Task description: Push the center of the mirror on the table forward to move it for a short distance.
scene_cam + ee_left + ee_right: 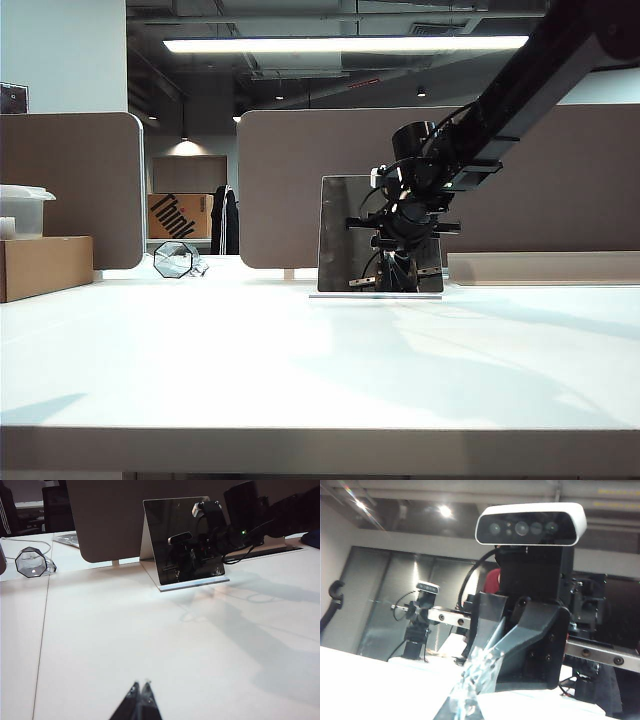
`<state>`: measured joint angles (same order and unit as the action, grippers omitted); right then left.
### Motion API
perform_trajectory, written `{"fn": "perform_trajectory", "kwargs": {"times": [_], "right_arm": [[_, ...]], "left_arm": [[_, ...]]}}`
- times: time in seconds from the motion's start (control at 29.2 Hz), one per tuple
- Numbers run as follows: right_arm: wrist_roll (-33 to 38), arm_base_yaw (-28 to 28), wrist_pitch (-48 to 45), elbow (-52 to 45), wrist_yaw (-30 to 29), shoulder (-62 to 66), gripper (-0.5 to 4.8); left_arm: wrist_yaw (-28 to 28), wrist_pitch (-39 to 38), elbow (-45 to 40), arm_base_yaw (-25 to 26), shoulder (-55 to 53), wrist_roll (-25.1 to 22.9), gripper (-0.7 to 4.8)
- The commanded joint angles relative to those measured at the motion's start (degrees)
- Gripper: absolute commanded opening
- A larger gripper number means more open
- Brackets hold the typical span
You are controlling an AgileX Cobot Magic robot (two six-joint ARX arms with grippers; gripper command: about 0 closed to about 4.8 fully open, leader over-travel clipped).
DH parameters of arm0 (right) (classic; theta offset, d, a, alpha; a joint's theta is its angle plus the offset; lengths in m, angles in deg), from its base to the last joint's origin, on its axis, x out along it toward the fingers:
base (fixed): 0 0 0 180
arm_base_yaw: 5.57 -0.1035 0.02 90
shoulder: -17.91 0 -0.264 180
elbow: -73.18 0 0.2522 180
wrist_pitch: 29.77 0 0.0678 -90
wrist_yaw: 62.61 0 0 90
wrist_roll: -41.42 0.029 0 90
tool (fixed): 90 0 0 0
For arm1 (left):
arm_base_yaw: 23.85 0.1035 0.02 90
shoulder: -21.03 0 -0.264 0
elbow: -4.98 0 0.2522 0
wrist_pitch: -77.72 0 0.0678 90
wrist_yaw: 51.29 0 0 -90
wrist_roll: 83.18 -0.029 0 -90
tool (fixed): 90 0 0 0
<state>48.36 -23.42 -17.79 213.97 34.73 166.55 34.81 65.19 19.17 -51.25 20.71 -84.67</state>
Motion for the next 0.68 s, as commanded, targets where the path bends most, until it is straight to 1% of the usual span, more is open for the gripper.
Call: {"fn": "perform_trajectory", "kwargs": {"times": [0.03,0.17,0.34,0.68], "right_arm": [[-1.25,0.11,-0.96,1.55,0.5,0.48,-0.05],[-1.42,0.17,-0.39,2.14,0.44,0.33,-0.05],[-0.94,-0.66,6.01,3.19,-0.02,-0.28,-0.05],[-0.98,-5.55,16.94,3.13,0.31,-4.76,-0.05]], "left_arm": [[0.07,0.55,-0.07,0.0,0.02,-0.02,-0.05],[0.07,0.5,-0.07,-0.02,0.02,-0.02,-0.05],[0.07,0.52,-0.07,-0.02,0.15,-0.02,-0.05],[0.07,0.55,-0.07,-0.09,0.15,-0.02,-0.05]]}}
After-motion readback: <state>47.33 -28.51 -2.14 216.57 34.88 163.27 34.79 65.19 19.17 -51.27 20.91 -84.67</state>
